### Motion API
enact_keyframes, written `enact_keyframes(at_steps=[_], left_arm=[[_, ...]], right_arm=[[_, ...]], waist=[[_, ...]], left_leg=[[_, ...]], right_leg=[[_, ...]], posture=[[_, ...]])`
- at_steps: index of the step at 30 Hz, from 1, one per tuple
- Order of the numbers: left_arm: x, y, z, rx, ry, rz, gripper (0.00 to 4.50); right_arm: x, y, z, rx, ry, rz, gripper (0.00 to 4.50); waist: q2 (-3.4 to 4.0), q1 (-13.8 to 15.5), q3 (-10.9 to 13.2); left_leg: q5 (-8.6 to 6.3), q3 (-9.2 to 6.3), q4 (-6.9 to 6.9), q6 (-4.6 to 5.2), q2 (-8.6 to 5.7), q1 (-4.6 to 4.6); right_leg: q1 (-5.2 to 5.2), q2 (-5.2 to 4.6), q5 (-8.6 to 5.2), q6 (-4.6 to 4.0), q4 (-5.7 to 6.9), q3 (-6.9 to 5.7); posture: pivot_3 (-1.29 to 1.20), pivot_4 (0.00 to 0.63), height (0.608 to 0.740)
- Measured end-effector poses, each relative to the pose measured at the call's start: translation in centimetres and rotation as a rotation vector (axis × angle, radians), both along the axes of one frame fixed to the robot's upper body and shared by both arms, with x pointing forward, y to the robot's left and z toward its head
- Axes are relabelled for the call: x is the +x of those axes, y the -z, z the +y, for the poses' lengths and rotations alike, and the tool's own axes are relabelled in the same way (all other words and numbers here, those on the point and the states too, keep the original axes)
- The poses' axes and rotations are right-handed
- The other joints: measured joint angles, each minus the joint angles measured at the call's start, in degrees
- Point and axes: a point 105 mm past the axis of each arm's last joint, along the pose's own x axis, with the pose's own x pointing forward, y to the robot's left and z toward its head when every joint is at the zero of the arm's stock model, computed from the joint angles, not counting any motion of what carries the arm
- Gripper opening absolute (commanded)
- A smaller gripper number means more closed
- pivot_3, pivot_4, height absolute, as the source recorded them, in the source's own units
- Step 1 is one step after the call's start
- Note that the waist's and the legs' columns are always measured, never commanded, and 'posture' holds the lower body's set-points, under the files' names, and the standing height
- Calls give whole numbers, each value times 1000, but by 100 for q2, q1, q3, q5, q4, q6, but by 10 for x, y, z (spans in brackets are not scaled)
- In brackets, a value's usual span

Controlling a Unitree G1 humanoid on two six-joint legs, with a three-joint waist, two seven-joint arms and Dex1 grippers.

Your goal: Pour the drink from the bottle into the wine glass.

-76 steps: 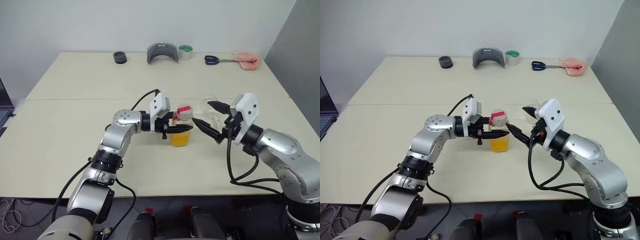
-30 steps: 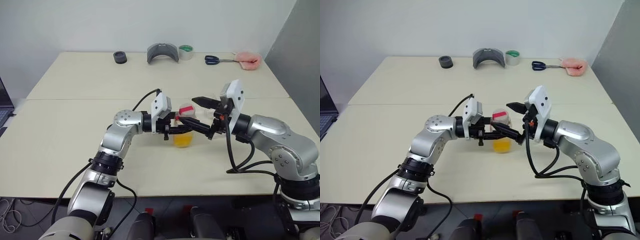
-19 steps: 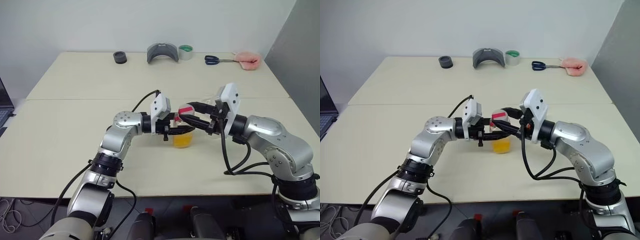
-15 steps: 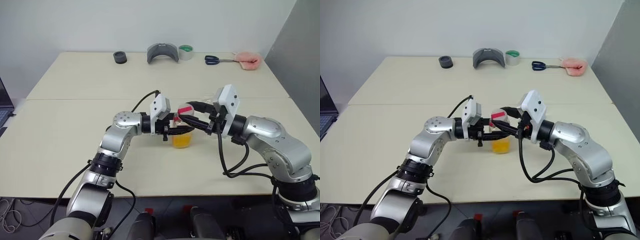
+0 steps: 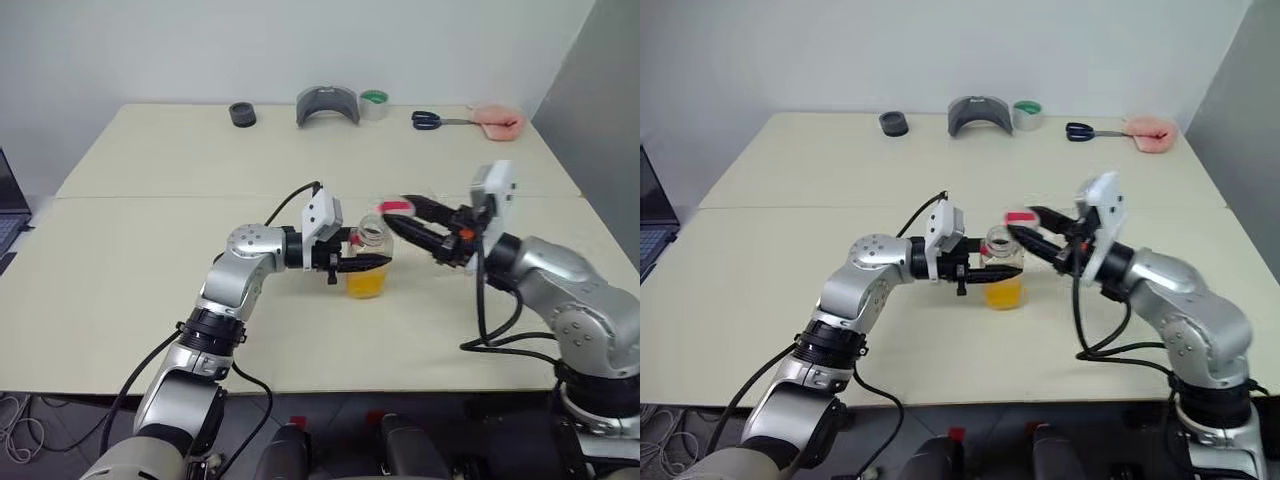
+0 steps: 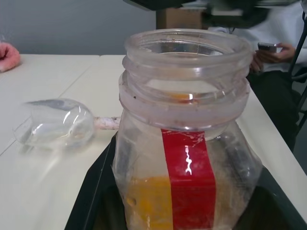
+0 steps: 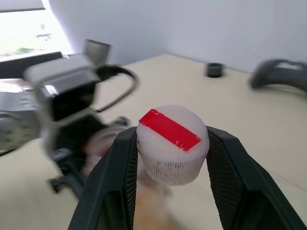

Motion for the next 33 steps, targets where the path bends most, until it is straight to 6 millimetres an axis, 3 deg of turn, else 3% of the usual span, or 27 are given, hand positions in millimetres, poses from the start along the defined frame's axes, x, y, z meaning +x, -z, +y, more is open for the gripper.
enact_keyframes(at_steps=[3, 5, 7, 10, 11, 15, 17, 21, 26, 28, 33], left_arm=[[0, 3, 1, -1, -13, 10, 1814], [1, 3, 2, 0, -21, 11, 1814], [1, 1, 3, -5, -33, 10, 1814], [3, 0, 5, -8, -46, 10, 1814], [3, 0, 6, -10, -50, 9, 1814], [7, -2, 9, -20, -80, 6, 1814], [10, -4, 13, -33, -112, 3, 1814], [17, -12, 26, -67, -200, 5, 1814], [33, -32, 58, -150, -405, -15, 1814], [43, -38, 77, -163, -535, -44, 1814], [67, -34, 124, -172, -841, -50, 1814]], right_arm=[[4, 9, -38, -38, 176, 3, 1723], [3, 26, -64, -57, 285, 42, 1723], [-3, 49, -86, -37, 378, 101, 1723], [-11, 88, -104, -34, 450, 206, 1723], [-13, 96, -108, -40, 465, 223, 2427], [-15, 111, -112, -70, 476, 240, 3757], [-16, 115, -111, -71, 463, 253, 4469], [-17, 113, -108, -75, 426, 251, 4500], [-22, 95, -99, -130, 344, 204, 4500], [-23, 81, -75, -141, 231, 181, 4500], [-29, 30, 16, -98, -154, 57, 4500]], waist=[[0, 13, 0], [0, 26, 0], [0, 37, 0], [1, 20, -1], [2, 5, 0], [2, -22, -1], [2, -24, -1], [2, -19, 0], [2, -19, 0], [2, -47, 0], [-1, -68, -1]], left_leg=[[0, 1, -2, 0, 1, 1], [0, 5, -1, 1, 2, 1], [0, 9, -3, 1, 2, 4], [0, 22, -3, 1, 3, 12], [0, 24, -3, 1, 3, 13], [0, 22, -5, 1, 7, 16], [0, 22, -4, 1, 6, 15], [0, 20, -4, 1, 6, 14], [0, 18, -3, 1, 6, 14], [0, 19, -4, 0, 10, 18], [0, 8, -2, 0, 12, 19]], right_leg=[[0, 2, 0, 0, 0, 0], [0, 2, 0, 0, 0, 3], [2, 3, 0, 1, 0, 5], [2, 3, 0, 1, 4, 16], [2, 4, 0, 1, 5, 18], [3, 9, -1, 1, 5, 17], [3, 8, -1, 1, 4, 17], [3, 8, -1, 2, 4, 16], [3, 7, -2, 3, 3, 15], [4, 9, -2, 3, 4, 16], [7, 13, -1, 2, 4, 7]], posture=[[0, 150, 740], [0, 150, 740], [0, 150, 740], [0, 150, 740], [0, 150, 740], [0, 150, 740], [0, 150, 740], [0, 150, 740], [0, 150, 740], [0, 150, 740], [0, 150, 740]])
